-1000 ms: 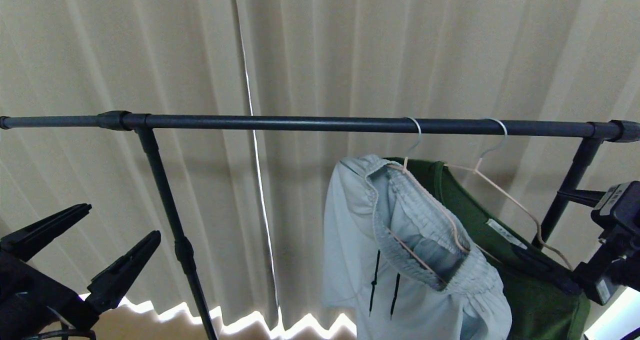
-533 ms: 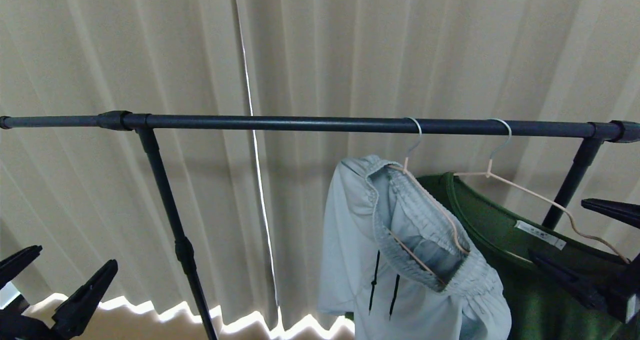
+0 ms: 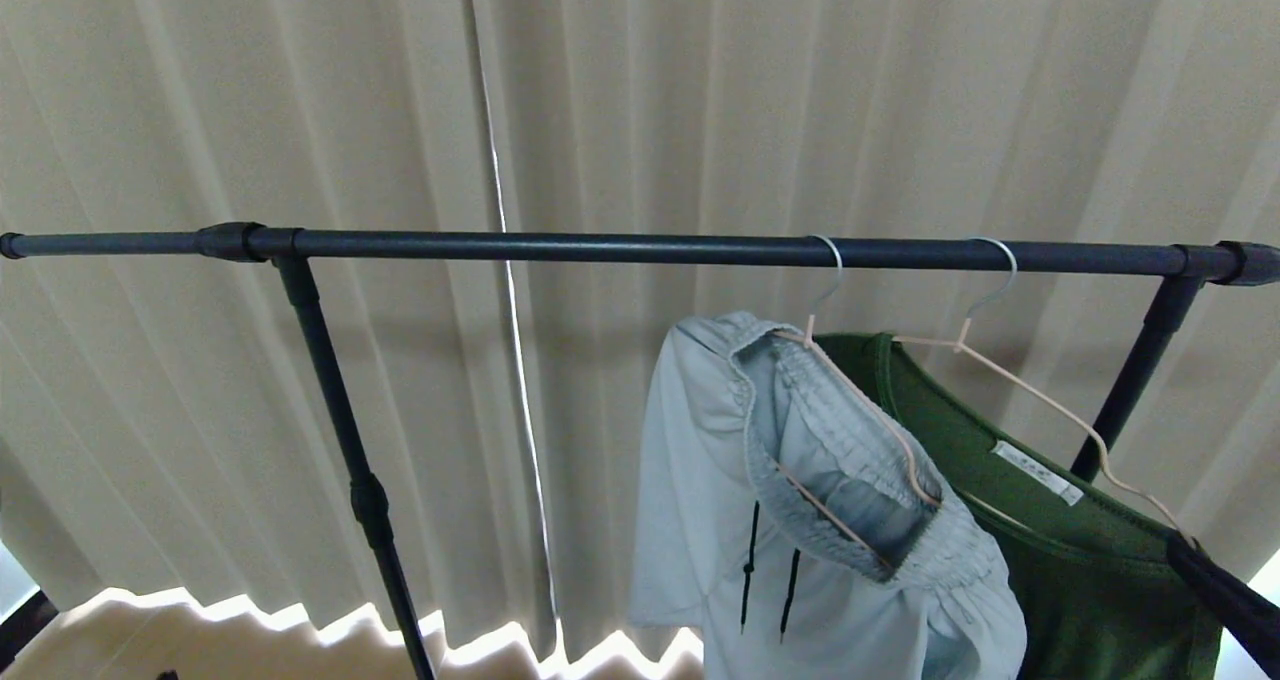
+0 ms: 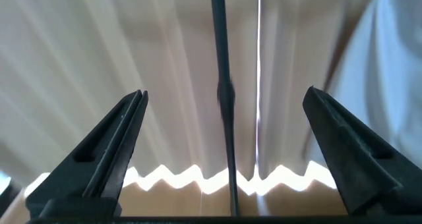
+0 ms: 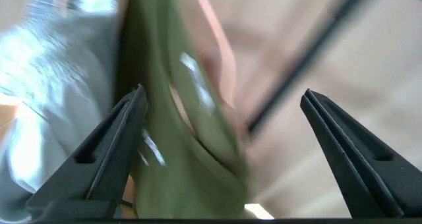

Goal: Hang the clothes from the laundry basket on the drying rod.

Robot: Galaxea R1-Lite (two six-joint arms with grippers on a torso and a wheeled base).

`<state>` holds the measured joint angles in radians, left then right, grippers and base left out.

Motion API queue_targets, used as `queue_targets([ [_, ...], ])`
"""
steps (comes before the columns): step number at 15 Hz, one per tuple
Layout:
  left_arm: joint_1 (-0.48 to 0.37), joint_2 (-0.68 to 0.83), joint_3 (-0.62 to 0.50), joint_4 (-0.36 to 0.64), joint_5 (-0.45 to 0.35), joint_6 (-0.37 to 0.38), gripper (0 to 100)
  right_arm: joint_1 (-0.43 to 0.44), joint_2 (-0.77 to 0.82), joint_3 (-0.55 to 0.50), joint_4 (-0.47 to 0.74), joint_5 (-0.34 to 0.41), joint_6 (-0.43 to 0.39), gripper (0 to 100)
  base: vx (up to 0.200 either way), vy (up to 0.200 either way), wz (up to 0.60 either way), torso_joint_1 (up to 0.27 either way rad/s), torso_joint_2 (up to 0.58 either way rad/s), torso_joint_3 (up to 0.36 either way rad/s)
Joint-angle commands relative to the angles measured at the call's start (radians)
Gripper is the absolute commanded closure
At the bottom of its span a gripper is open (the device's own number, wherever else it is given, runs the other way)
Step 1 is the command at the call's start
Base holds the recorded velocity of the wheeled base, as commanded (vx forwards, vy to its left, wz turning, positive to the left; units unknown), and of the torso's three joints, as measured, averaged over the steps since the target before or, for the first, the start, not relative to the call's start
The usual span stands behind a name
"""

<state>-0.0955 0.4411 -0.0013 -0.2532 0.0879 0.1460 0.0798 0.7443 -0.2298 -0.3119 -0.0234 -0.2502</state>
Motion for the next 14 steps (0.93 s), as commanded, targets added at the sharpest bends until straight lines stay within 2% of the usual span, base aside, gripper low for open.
queue_targets([
  [1,0.003,-0.328,-0.032,0.282,0.004,0.001,0,-0.072,-0.080,0.049,0.013,-0.001,0.000,0,0.000,0.000,0.00,0.000,0.00,0.000],
  [2,0.010,-0.346,-0.065,0.347,0.067,-0.017,0,-0.123,-0.117,0.066,0.059,-0.001,0.000,0,0.000,0.000,0.00,0.000,0.00,0.000],
  [3,0.010,-0.346,-0.063,0.351,0.125,-0.028,0,-0.146,-0.146,0.067,0.099,-0.001,0.000,0,0.000,0.000,0.00,0.000,0.00,0.000],
  [4,0.013,-0.344,-0.065,0.353,0.145,-0.032,0,-0.170,-0.206,0.067,0.178,-0.001,0.002,0,0.000,0.000,0.00,0.000,0.00,0.000],
  [5,0.019,-0.344,-0.065,0.353,0.151,-0.034,0,-0.175,-0.235,0.069,0.214,0.000,0.002,0,0.000,0.000,0.00,0.000,0.00,0.000],
  [7,0.180,-0.341,-0.077,0.379,0.138,-0.026,0,-0.181,-0.382,0.075,0.369,-0.001,0.022,0,0.000,0.000,0.00,0.000,0.00,0.000],
  [9,0.200,-0.344,-0.062,0.365,0.115,-0.037,0,-0.181,-0.473,0.075,0.462,-0.001,0.045,0,0.000,0.000,0.00,0.000,0.00,0.000],
  [11,0.200,-0.344,0.001,0.262,0.079,-0.059,0,-0.179,-0.600,0.093,0.545,0.000,0.068,0,0.000,0.000,0.00,0.000,0.00,0.000],
  [12,0.200,-0.344,0.001,0.203,-0.022,-0.060,0,-0.179,-0.651,0.095,0.545,-0.003,0.115,0,0.000,0.000,0.00,0.000,0.00,0.000],
  [14,0.198,-0.343,0.001,0.196,-0.212,-0.032,0,-0.179,-0.652,0.106,0.544,-0.003,0.161,0,0.000,0.000,0.00,0.000,0.00,0.000],
])
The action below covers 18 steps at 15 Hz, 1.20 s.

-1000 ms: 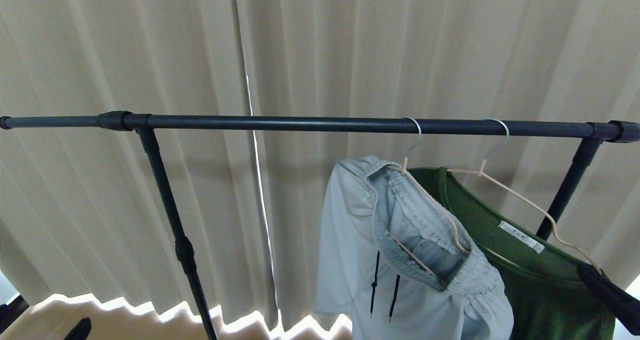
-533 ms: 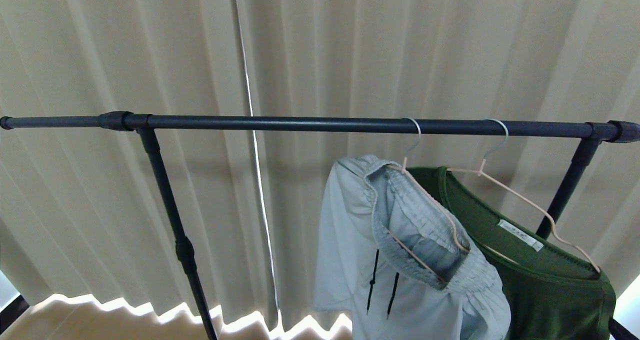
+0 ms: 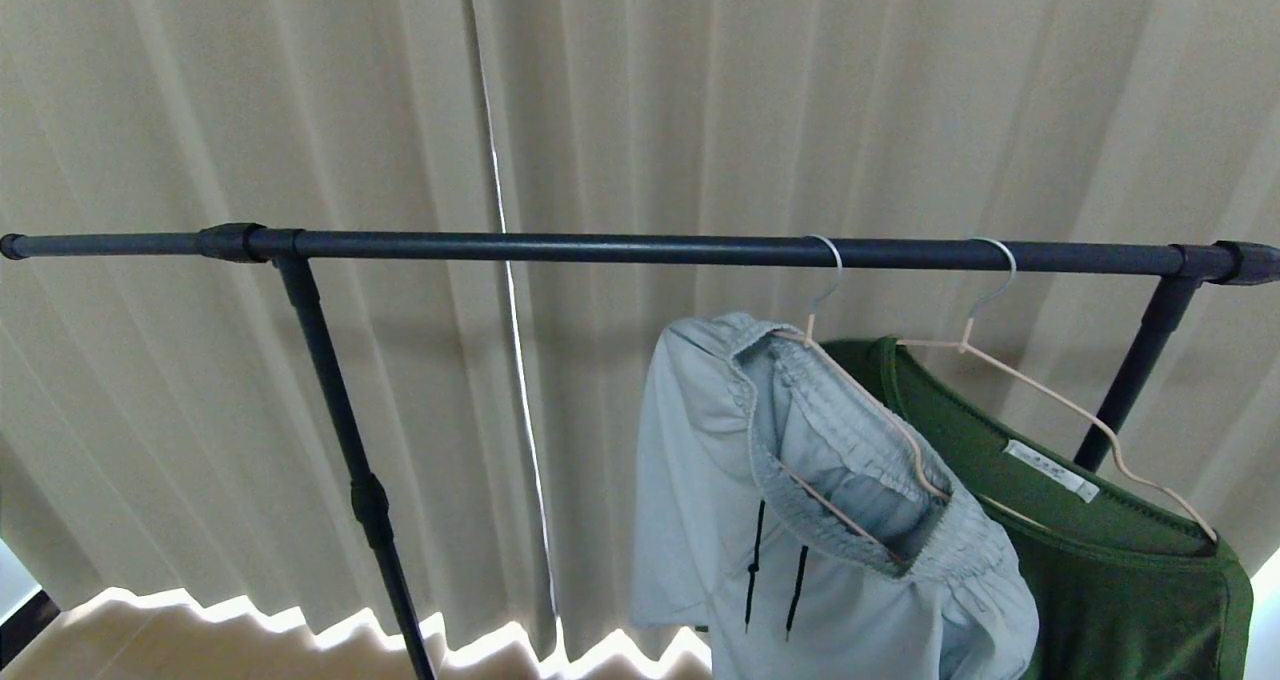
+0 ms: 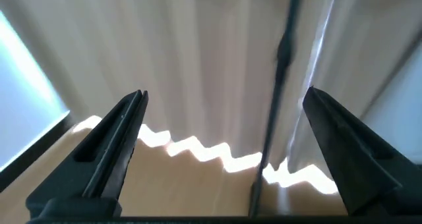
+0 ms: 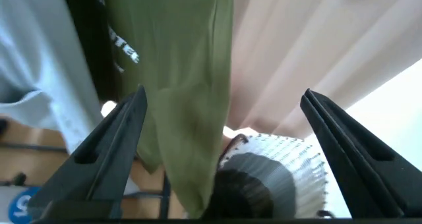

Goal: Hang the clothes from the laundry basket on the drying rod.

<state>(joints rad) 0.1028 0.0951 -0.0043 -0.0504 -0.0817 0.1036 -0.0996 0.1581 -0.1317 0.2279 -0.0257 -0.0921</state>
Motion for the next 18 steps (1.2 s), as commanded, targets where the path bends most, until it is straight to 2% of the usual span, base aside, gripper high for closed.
queue_targets([
  [1,-0.003,0.003,0.004,-0.006,-0.062,0.048,0,0.000,-0.066,0.030,-0.018,0.003,0.025,0,0.000,0.000,0.00,0.000,0.00,0.000],
  [3,-0.011,0.003,0.004,-0.006,-0.107,0.067,0,0.006,-0.065,0.078,-0.111,0.009,0.029,0,0.000,0.000,0.00,0.000,0.00,0.000],
  [4,-0.055,0.003,0.004,-0.006,-0.118,0.065,0,0.032,-0.071,0.083,-0.120,0.018,0.028,0,0.000,0.000,0.00,0.000,0.00,0.000],
  [5,-0.120,0.002,0.004,-0.006,-0.118,0.064,0,0.106,-0.115,0.083,-0.122,0.036,0.028,0,0.000,0.000,0.00,0.000,0.00,0.000],
  [6,-0.166,-0.003,0.004,-0.006,-0.118,0.070,0,0.109,-0.158,0.084,-0.125,0.066,0.029,0,0.000,0.000,0.00,0.000,0.00,0.000],
  [8,-0.156,-0.006,0.004,-0.008,-0.095,0.062,0,0.097,-0.157,0.086,-0.130,0.064,0.035,0,0.000,0.000,0.00,0.000,0.00,0.000],
  [9,-0.124,-0.038,0.004,-0.006,-0.046,0.045,0,0.097,-0.157,0.086,-0.130,0.035,0.065,0,0.000,0.000,0.00,0.000,0.00,0.000],
  [10,-0.106,-0.084,0.004,-0.009,-0.041,0.036,0,0.097,-0.157,0.086,-0.130,0.024,0.071,0,0.000,0.000,0.00,0.000,0.00,0.000],
  [11,-0.104,-0.095,0.004,-0.009,-0.007,0.028,0,0.095,-0.157,0.086,-0.130,0.020,0.078,0,0.000,0.000,0.00,0.000,0.00,0.000],
  [12,-0.104,-0.095,0.004,-0.023,0.068,0.016,0,0.097,-0.158,0.087,-0.131,0.000,0.095,0,0.000,0.000,0.00,0.000,0.00,0.000],
  [13,-0.104,-0.095,0.004,-0.025,0.096,0.007,0,0.097,-0.158,0.087,-0.131,-0.013,0.107,0,0.000,0.000,0.00,0.000,0.00,0.000],
  [16,-0.104,-0.095,0.004,-0.029,0.111,-0.076,0,0.095,-0.158,0.086,-0.131,-0.020,0.129,0,0.000,0.000,0.00,0.000,0.00,0.000],
  [18,-0.104,-0.095,0.004,-0.029,0.111,-0.074,0,0.097,-0.158,0.086,-0.133,-0.022,0.127,0,0.000,0.000,0.00,0.000,0.00,0.000],
])
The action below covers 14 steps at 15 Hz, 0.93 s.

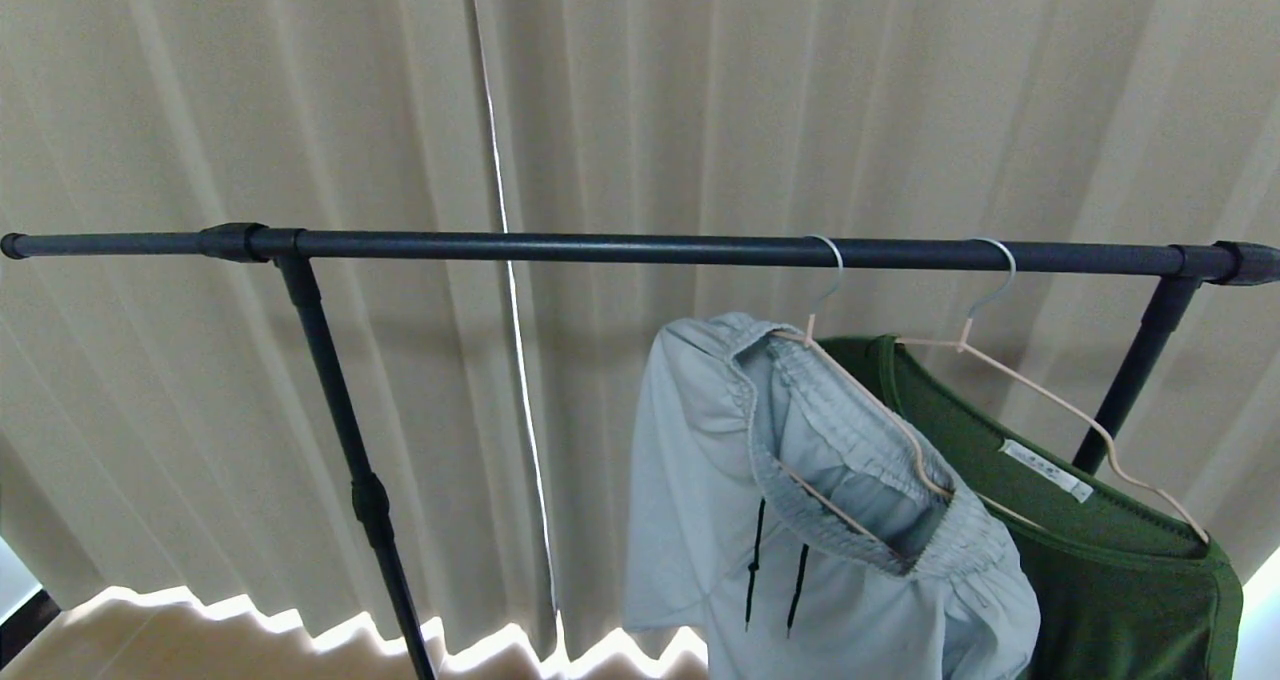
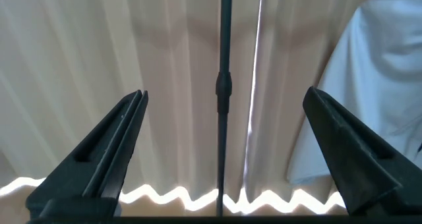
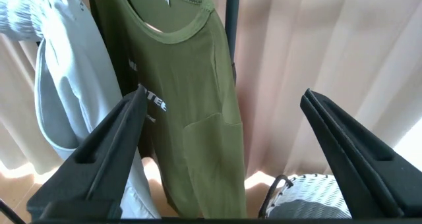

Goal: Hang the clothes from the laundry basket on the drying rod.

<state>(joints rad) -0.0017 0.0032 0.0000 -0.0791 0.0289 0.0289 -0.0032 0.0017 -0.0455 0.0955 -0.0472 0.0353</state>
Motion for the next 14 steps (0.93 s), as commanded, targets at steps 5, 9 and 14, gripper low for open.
queue_targets([
  [5,0.000,-0.003,0.000,-0.001,0.000,0.000,0,-0.001,-0.002,0.000,0.000,0.000,0.000,0,0.000,0.000,0.00,0.000,0.00,0.000],
  [9,0.000,-0.003,0.000,-0.001,0.000,0.000,0,0.000,-0.002,0.000,0.000,0.000,0.000,0,0.000,0.000,0.00,0.000,0.00,0.000],
  [14,0.000,-0.003,0.000,-0.001,0.000,0.000,0,0.000,-0.002,0.000,0.001,0.000,0.000,0,0.000,0.000,0.00,0.000,0.00,0.000],
])
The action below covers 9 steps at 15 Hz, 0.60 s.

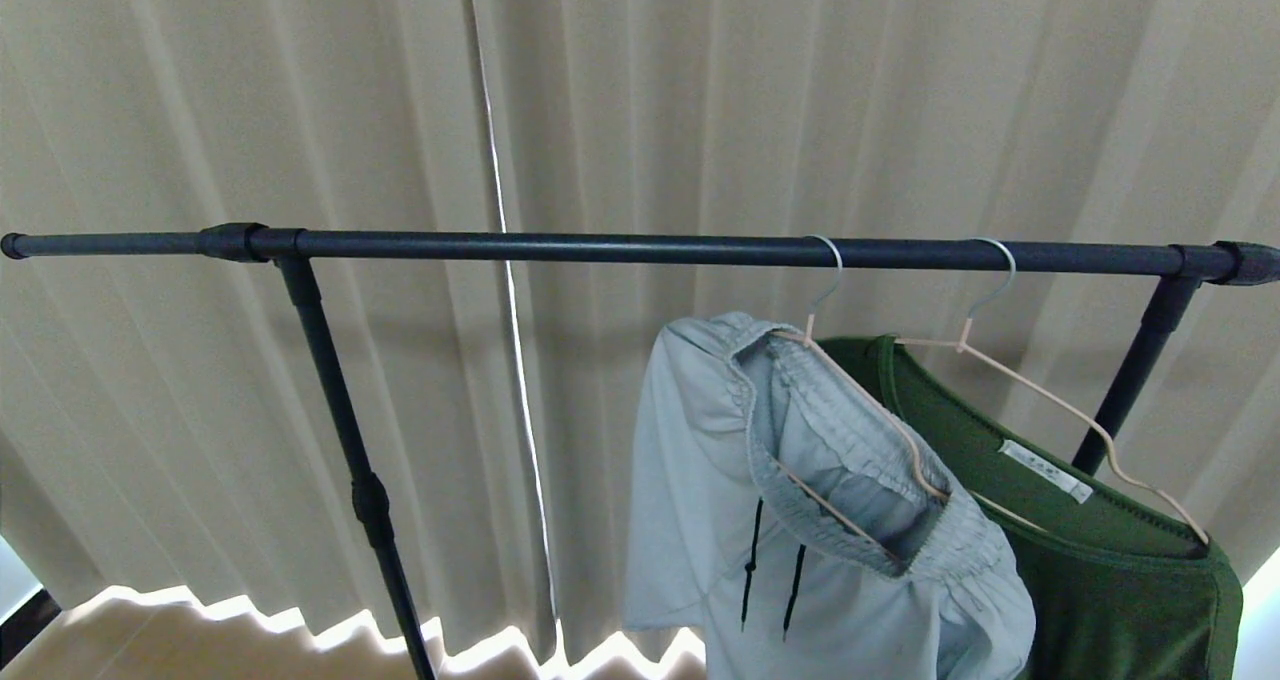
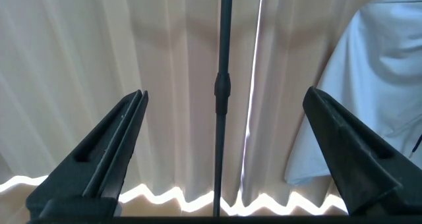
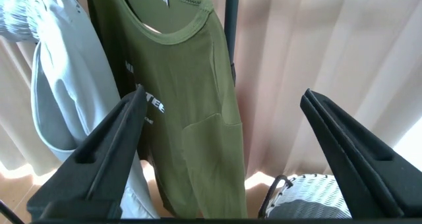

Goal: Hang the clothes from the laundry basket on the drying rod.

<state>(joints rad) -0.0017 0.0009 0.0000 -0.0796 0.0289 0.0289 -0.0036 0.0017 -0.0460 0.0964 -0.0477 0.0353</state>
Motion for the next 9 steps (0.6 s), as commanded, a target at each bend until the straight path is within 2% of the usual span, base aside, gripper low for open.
queue_targets([
  [1,0.000,-0.001,0.000,0.000,0.000,0.000,0,-0.001,-0.002,0.000,-0.001,0.000,0.000,0,0.000,0.000,0.00,0.000,0.00,0.000],
  [9,0.000,-0.001,0.000,0.000,0.000,0.000,0,-0.001,-0.002,0.003,-0.004,-0.004,0.003,0,0.000,0.000,0.00,0.000,0.00,0.000],
])
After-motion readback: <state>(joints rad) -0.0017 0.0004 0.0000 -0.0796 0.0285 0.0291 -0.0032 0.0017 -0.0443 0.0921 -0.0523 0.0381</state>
